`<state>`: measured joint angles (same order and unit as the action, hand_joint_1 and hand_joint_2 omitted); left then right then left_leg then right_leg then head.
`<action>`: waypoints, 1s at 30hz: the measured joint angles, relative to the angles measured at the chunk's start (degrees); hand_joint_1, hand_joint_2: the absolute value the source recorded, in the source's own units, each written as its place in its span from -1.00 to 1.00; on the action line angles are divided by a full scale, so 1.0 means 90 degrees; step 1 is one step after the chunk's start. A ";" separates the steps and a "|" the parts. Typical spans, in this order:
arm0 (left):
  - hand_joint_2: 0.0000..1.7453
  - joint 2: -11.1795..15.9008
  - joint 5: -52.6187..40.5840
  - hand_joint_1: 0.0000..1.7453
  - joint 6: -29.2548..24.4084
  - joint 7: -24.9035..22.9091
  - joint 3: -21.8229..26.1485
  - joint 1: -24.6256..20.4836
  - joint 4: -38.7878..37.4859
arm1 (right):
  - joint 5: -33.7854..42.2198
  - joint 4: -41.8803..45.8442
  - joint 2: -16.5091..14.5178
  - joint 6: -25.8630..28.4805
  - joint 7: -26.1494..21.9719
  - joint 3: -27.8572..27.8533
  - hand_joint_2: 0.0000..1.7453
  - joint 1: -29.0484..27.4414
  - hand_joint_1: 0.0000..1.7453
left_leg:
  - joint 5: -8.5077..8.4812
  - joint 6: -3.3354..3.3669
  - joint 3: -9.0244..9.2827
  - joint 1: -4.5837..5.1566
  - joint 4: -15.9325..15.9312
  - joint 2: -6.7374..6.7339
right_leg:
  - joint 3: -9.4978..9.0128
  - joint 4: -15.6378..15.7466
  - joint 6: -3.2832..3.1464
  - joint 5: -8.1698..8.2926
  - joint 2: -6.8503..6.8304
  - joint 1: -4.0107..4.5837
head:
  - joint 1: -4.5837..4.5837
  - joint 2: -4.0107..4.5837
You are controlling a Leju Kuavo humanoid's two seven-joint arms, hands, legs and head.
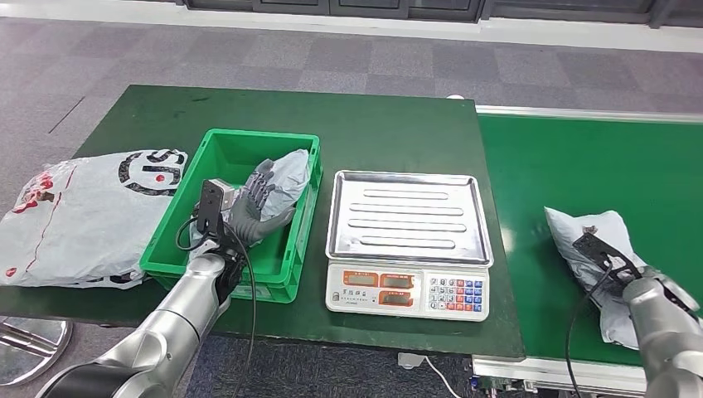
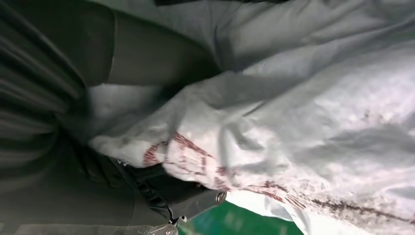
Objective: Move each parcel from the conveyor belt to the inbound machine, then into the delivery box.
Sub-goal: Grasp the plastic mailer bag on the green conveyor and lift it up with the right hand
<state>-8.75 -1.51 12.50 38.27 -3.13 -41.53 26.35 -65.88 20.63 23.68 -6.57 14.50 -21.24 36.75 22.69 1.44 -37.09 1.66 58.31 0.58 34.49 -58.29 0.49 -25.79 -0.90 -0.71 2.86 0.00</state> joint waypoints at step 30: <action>1.00 0.0088 0.0053 -1.00 -0.0005 0.0179 0.0141 0.0206 0.0301 | 0.1321 0.0671 -0.0559 0.2871 -0.2863 -0.0001 1.00 -0.0113 1.00 | -0.0005 -0.0010 0.0013 0.0006 -0.0016 -0.0001 | -0.0004 -0.0002 -0.0009 -0.0004 -0.0007 -0.0007 | 0.0001 0.0000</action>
<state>-7.96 -1.03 12.46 39.88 -1.86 -39.67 29.06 -53.98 26.67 18.66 19.27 -11.27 -21.25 35.74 22.64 1.35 -36.98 1.72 58.17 0.58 34.45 -58.31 0.41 -25.83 -0.96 -0.77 2.87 0.00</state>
